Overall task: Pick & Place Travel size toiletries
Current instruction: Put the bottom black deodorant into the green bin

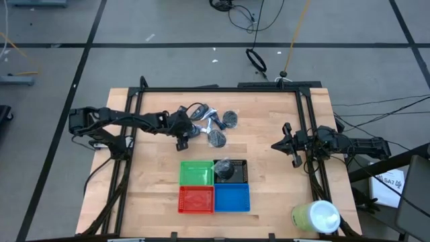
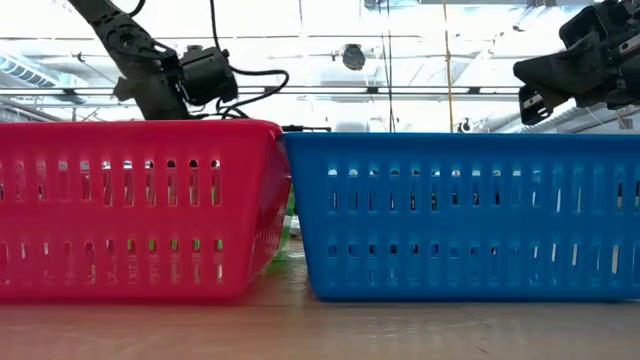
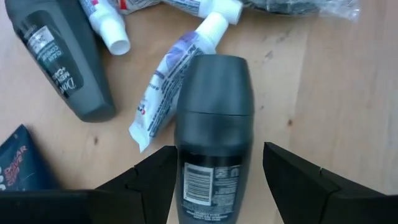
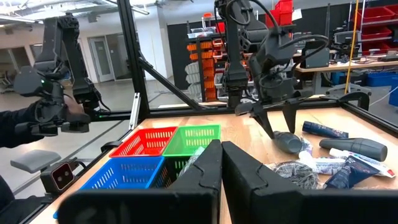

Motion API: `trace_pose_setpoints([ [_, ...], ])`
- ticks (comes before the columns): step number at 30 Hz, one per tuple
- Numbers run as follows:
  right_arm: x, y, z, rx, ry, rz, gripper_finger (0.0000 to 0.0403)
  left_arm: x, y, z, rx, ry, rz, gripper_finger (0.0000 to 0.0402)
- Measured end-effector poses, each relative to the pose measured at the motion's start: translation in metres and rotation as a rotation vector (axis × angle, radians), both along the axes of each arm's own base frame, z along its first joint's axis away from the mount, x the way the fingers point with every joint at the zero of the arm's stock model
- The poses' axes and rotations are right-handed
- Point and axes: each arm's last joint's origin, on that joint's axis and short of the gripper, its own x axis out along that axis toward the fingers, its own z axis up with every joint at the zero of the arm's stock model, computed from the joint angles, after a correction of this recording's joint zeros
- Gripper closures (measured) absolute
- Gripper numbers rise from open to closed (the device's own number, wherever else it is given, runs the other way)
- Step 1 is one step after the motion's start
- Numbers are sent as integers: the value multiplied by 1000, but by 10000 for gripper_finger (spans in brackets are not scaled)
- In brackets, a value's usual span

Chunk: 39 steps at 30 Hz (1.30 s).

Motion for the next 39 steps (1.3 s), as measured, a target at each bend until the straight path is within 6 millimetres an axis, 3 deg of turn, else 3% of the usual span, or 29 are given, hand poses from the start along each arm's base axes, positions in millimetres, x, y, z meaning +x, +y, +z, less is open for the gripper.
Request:
trace_pose_setpoints([
  [15, 0, 0, 0, 0, 0, 0, 403, -4, -1, -15, 3, -86, 37, 167],
  [25, 0, 0, 0, 0, 0, 0, 403, 4, 1, -46, -66, -19, 75, 167],
  [31, 0, 0, 0, 0, 0, 0, 403, 3, 0, -43, -75, -28, 94, 170],
  [39, 0, 0, 0, 0, 0, 0, 403, -1, -1, -32, -67, -44, 92, 213],
])
